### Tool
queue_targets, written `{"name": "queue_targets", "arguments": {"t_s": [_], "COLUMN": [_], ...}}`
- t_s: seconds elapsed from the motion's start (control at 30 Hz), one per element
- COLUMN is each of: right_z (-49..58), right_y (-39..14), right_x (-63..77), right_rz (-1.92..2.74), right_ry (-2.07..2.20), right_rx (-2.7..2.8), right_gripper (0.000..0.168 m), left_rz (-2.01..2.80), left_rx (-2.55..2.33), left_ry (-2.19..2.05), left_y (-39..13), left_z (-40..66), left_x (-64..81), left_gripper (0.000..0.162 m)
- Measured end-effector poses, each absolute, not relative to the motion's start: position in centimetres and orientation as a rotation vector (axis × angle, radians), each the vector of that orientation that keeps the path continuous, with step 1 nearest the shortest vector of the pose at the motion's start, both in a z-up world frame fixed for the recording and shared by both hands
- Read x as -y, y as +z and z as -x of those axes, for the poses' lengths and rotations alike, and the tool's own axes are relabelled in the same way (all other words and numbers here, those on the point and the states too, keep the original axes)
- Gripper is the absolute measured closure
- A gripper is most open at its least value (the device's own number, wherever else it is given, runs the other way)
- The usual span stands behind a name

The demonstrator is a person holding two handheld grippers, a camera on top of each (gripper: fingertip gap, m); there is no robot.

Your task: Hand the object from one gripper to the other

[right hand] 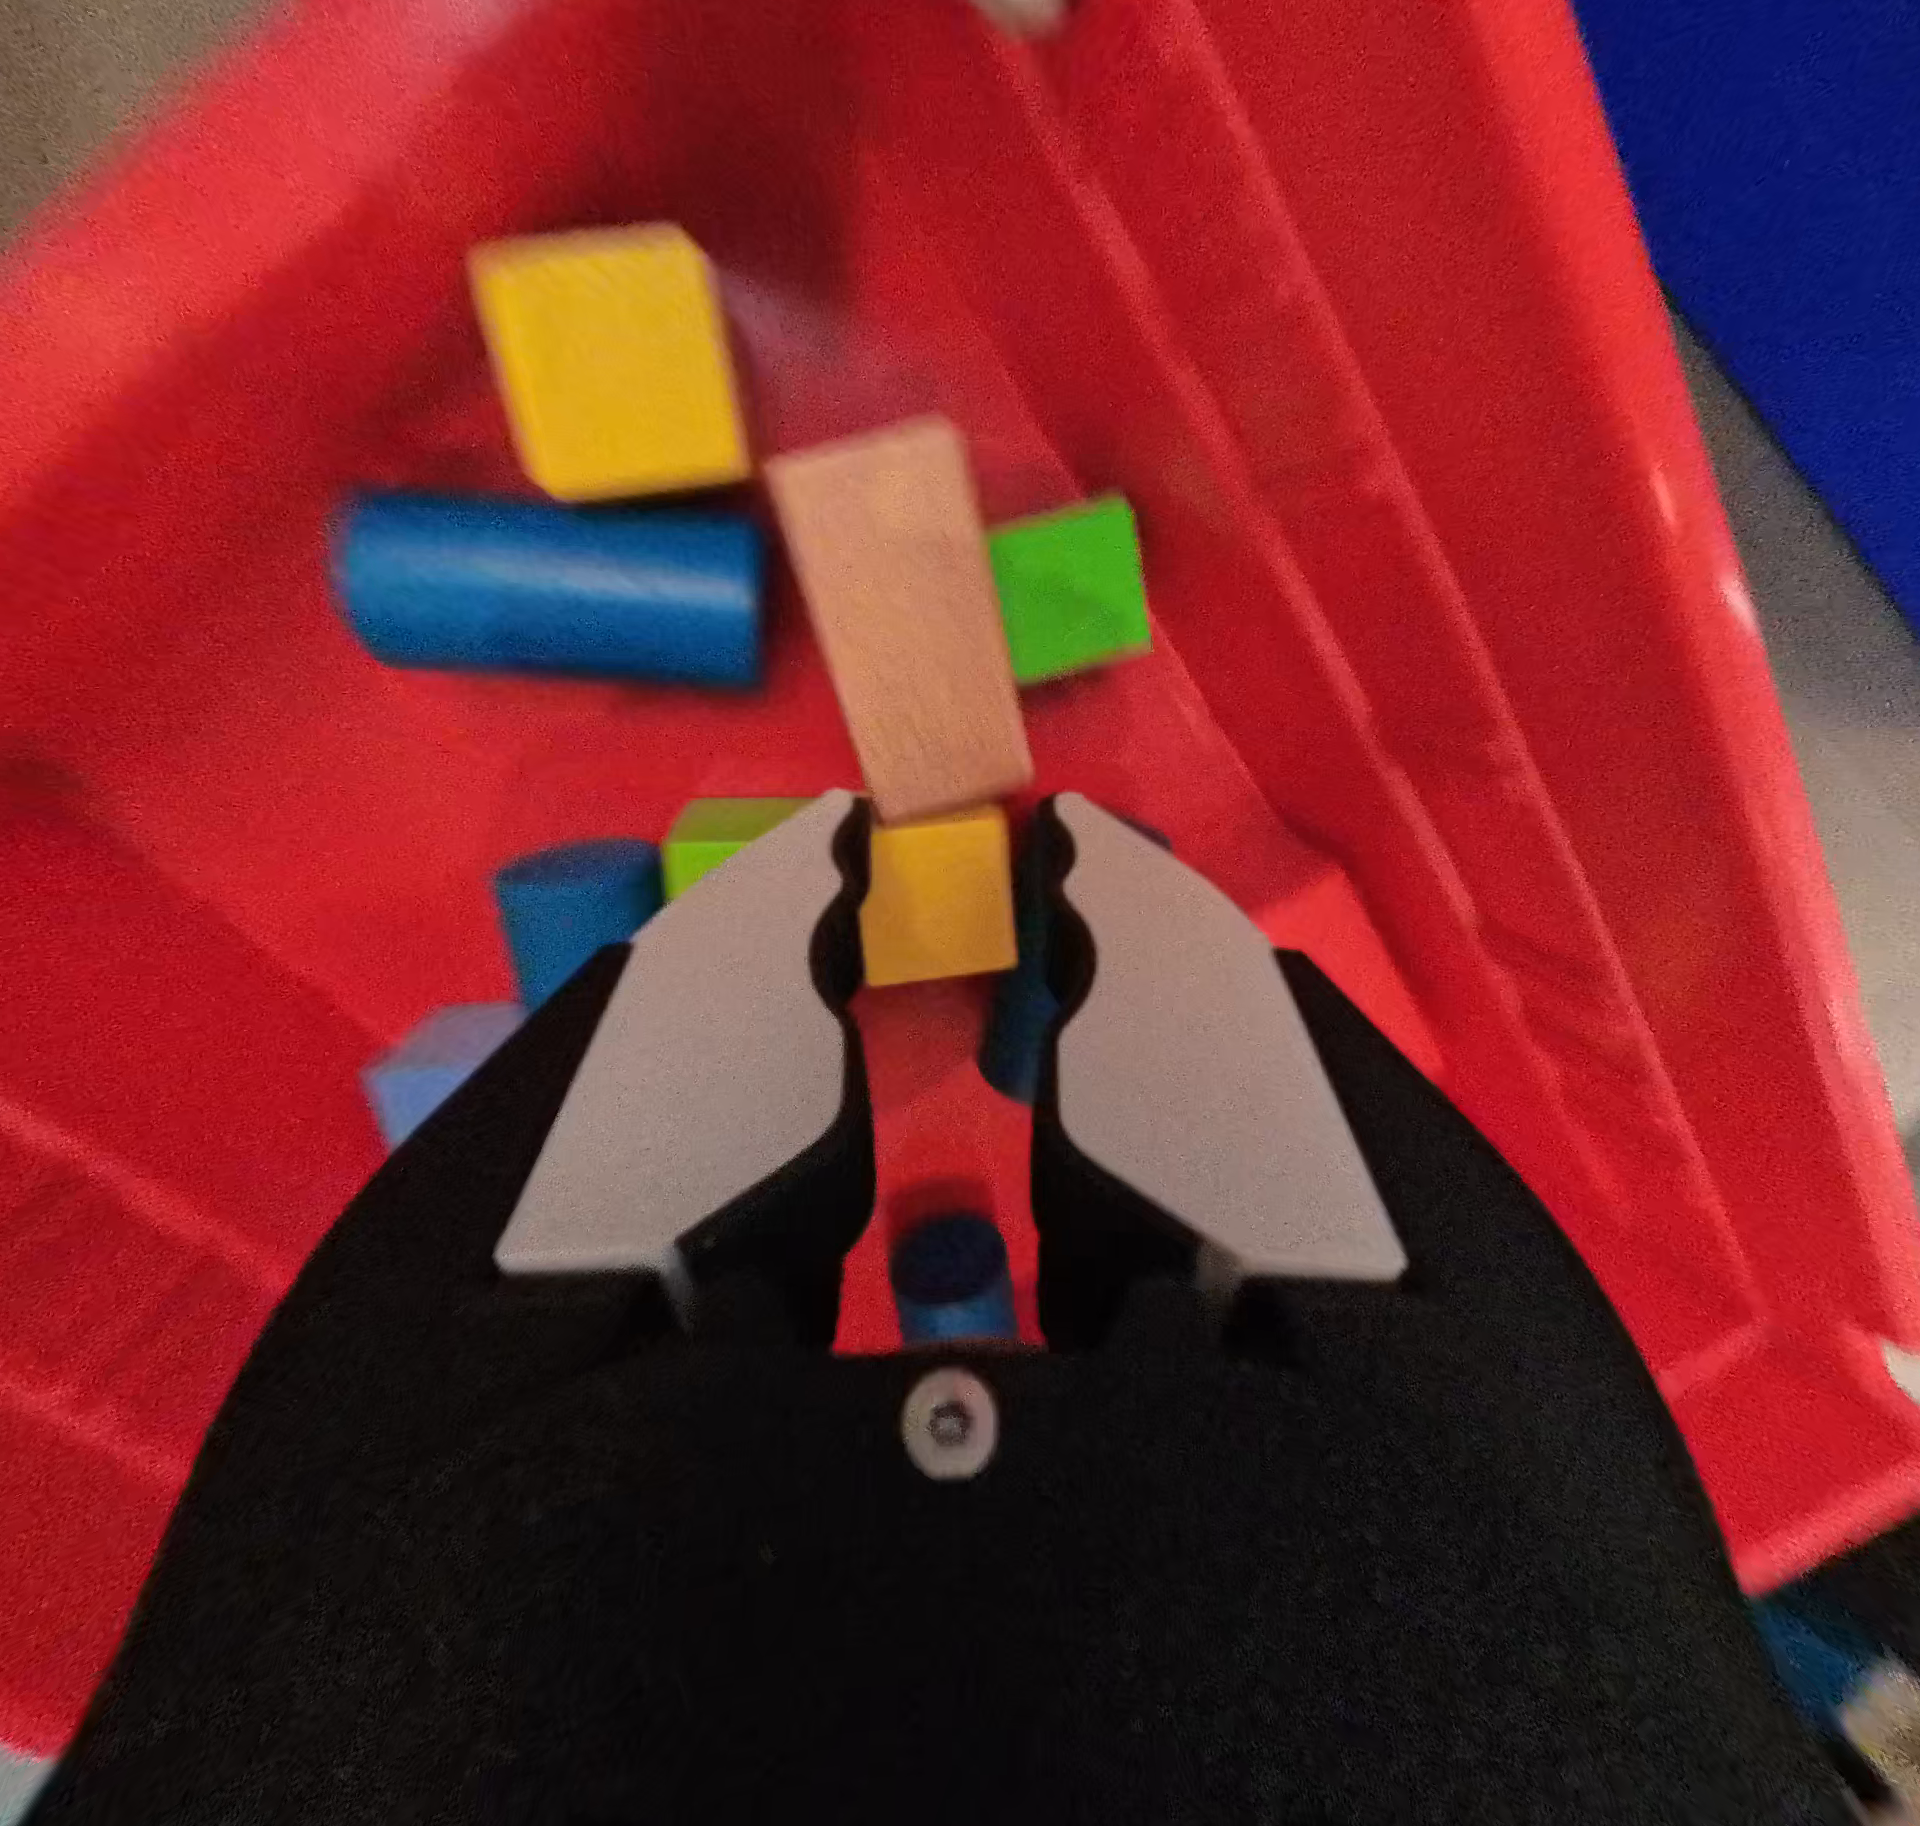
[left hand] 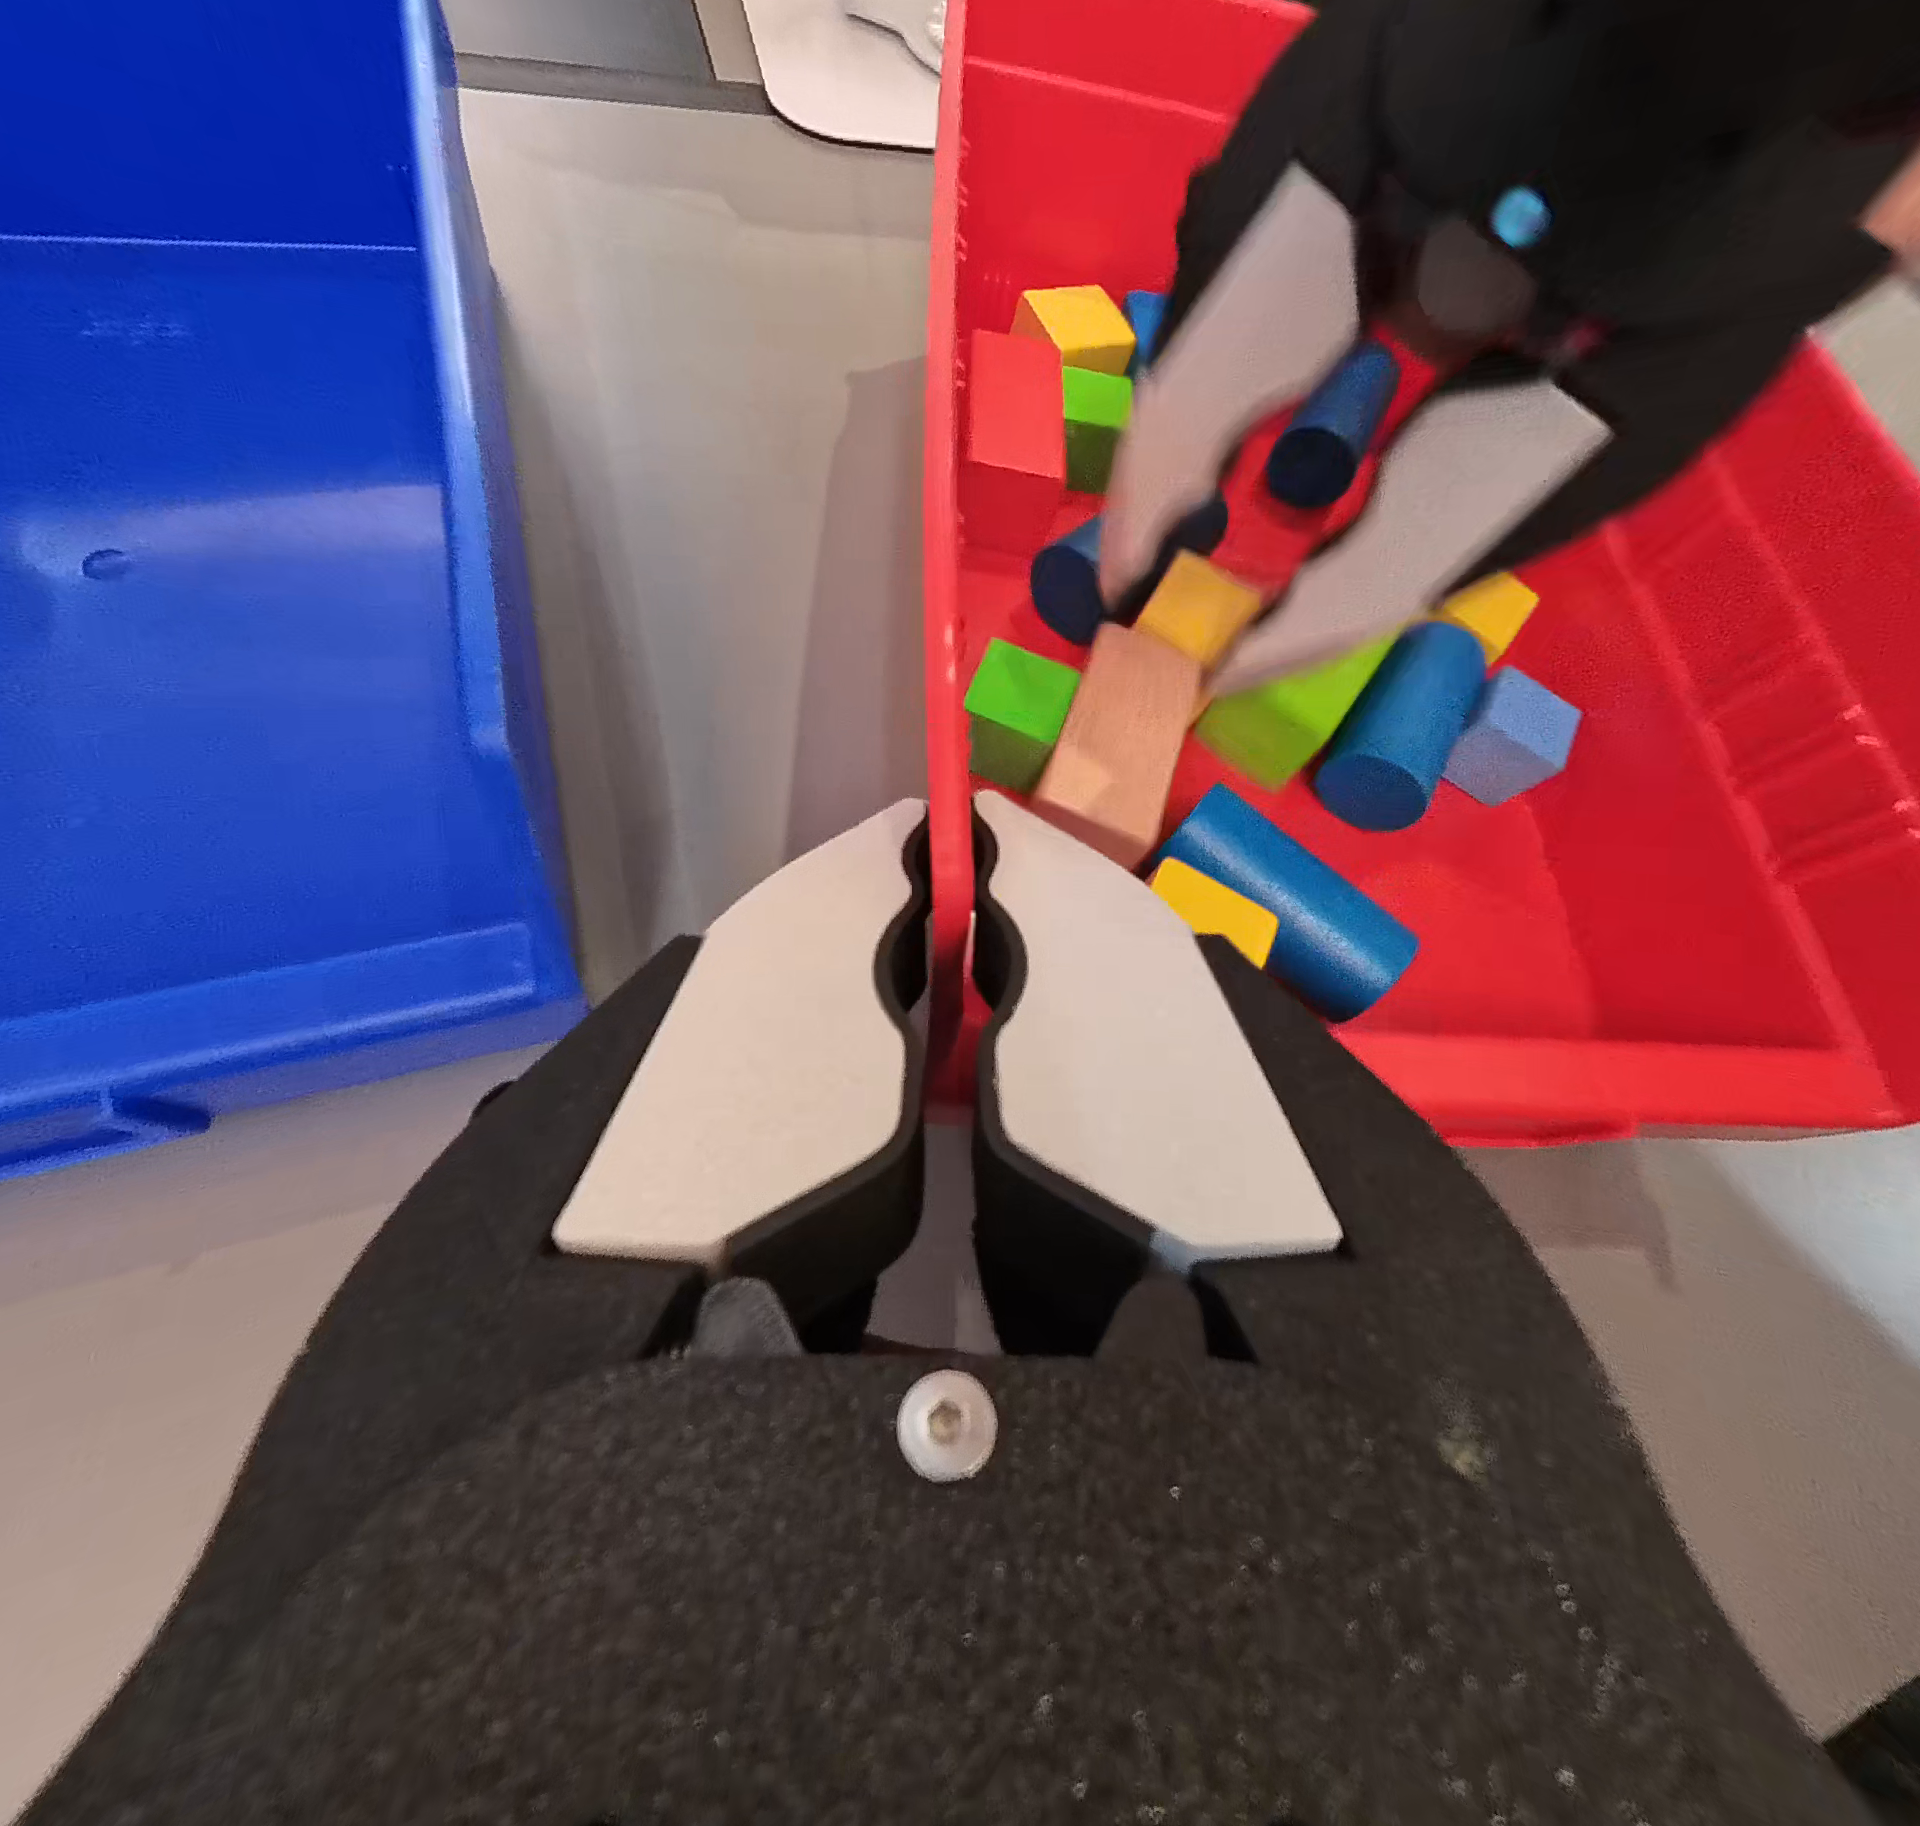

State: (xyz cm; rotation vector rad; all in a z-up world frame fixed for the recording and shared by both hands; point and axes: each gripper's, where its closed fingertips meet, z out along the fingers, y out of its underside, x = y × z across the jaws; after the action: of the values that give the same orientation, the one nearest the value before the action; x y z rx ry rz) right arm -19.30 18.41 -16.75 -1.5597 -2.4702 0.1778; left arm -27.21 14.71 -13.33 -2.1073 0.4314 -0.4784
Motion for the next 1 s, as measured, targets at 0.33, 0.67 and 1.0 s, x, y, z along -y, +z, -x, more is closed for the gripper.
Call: {"name": "queue_targets", "arguments": {"t_s": [0.33, 0.67, 1.0], "right_z": [12.7, 14.7, 13.4], "right_y": [-16.4, -13.3, -16.1], "right_x": [-25.4, -17.1, -30.3], "right_rz": [1.789, 1.898, 1.856], "right_ry": [-0.146, 0.226, -0.384], "right_rx": [2.332, 2.508, 2.029], "right_gripper": [0.154, 0.147, 0.141], "left_rz": [2.107, 2.101, 2.095], "left_rx": [-0.429, -0.425, -0.444], "left_ry": [-0.478, -0.473, -0.46], "left_y": [-13.3, -13.3, -13.3], "left_z": [27.2, 26.6, 26.5], "left_x": [-14.9, -14.6, -14.4], "left_gripper": [0.159, 0.159, 0.159]}}
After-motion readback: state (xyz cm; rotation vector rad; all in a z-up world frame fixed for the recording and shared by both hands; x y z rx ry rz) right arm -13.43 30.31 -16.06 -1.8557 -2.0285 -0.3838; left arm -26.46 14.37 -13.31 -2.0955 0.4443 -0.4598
